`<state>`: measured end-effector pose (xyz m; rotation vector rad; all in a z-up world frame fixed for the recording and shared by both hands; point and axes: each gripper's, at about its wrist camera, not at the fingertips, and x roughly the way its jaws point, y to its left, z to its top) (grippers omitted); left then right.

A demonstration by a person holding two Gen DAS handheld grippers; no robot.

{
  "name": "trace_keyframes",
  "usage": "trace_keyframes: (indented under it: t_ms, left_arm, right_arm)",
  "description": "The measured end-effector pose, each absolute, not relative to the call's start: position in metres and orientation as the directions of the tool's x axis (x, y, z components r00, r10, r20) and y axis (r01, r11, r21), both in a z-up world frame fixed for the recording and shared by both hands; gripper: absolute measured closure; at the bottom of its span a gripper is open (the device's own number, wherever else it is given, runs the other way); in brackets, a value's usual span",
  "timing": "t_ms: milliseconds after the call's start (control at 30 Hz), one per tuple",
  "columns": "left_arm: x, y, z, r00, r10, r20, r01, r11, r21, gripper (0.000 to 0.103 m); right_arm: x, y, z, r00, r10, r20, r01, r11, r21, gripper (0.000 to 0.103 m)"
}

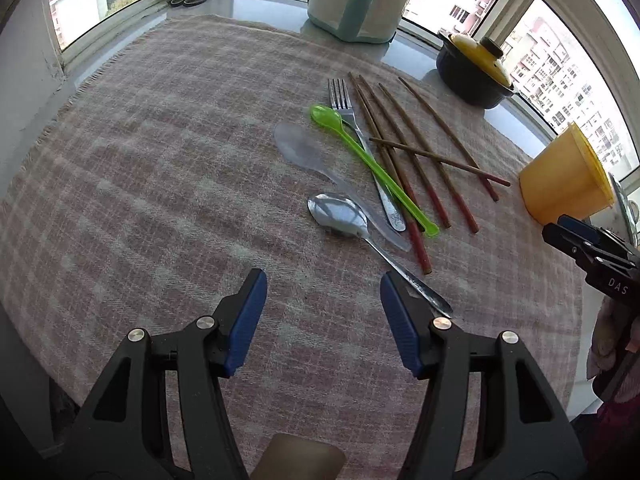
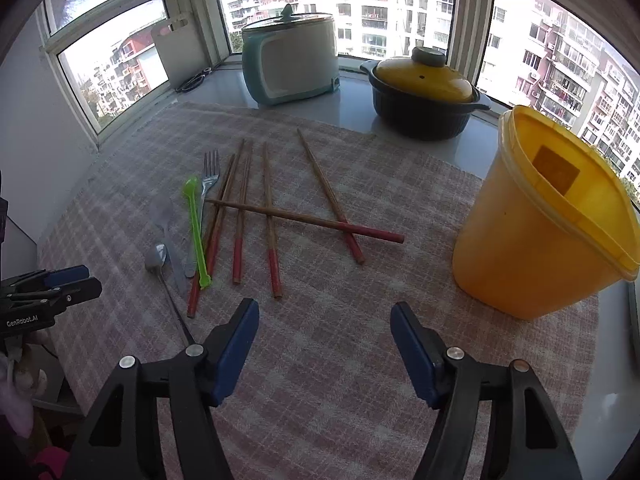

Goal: Organize utensils
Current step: 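Move the left tool to the silver spoon while the right tool approaches the chopsticks, then close the left tool on the silver spoon while the right tool grasps a red-tipped chopstick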

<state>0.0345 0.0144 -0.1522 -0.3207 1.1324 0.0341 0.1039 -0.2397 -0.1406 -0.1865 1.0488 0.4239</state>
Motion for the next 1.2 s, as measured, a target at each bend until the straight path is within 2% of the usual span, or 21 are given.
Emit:
trace_keyframes:
  t_ms: [100,200,267,333,400,500,633,733,1200]
  left_arm:
    - [0.037,0.01,-0.16,0.416,-0.143,-0.898,-0.227,0.94,-0.255,0.042]
    - [0.039,0.01,-0.167,0.402,-0.223,-0.888,-0.263,0.901,-0.345,0.042]
    - [0.041,0.009,-0.171,0.4,-0.262,-0.878,-0.297,0.869,-0.395,0.048]
    - [0.044,0.008,-0.176,0.396,-0.289,-0.872,-0.335,0.839,-0.43,0.06]
    - [0.048,0.006,-0.179,0.391,-0.3,-0.87,-0.368,0.815,-0.447,0.067]
    - [0.055,0.003,-0.187,0.377,-0.321,-0.869,-0.418,0.778,-0.469,0.075]
    - [0.064,-0.002,-0.197,0.363,-0.29,-0.886,-0.466,0.766,-0.442,0.087]
    - [0.069,-0.004,-0.202,0.358,-0.273,-0.893,-0.491,0.758,-0.429,0.09]
    - [0.089,-0.005,-0.204,0.369,-0.198,-0.908,-0.518,0.767,-0.378,0.092]
  right_arm:
    - [0.113,-0.232,-0.141,0.399,0.265,-0.878,-0.486,0.873,0.043,0.04]
    - [0.125,-0.226,-0.137,0.362,0.299,-0.883,-0.546,0.836,0.059,0.044]
    - [0.134,-0.221,-0.136,0.346,0.304,-0.887,-0.577,0.815,0.054,0.046]
    - [0.144,-0.216,-0.139,0.317,0.303,-0.899,-0.611,0.79,0.051,0.051]
    - [0.155,-0.21,-0.141,0.284,0.297,-0.912,-0.643,0.764,0.048,0.057]
    - [0.168,-0.201,-0.143,0.248,0.271,-0.93,-0.69,0.723,0.026,0.059]
    - [0.187,-0.192,-0.148,0.2,0.24,-0.95,-0.733,0.68,0.018,0.061]
    - [0.201,-0.185,-0.156,0.168,0.214,-0.962,-0.756,0.655,0.014,0.063]
    - [0.219,-0.143,-0.185,0.065,0.113,-0.991,-0.854,0.52,0.003,0.067]
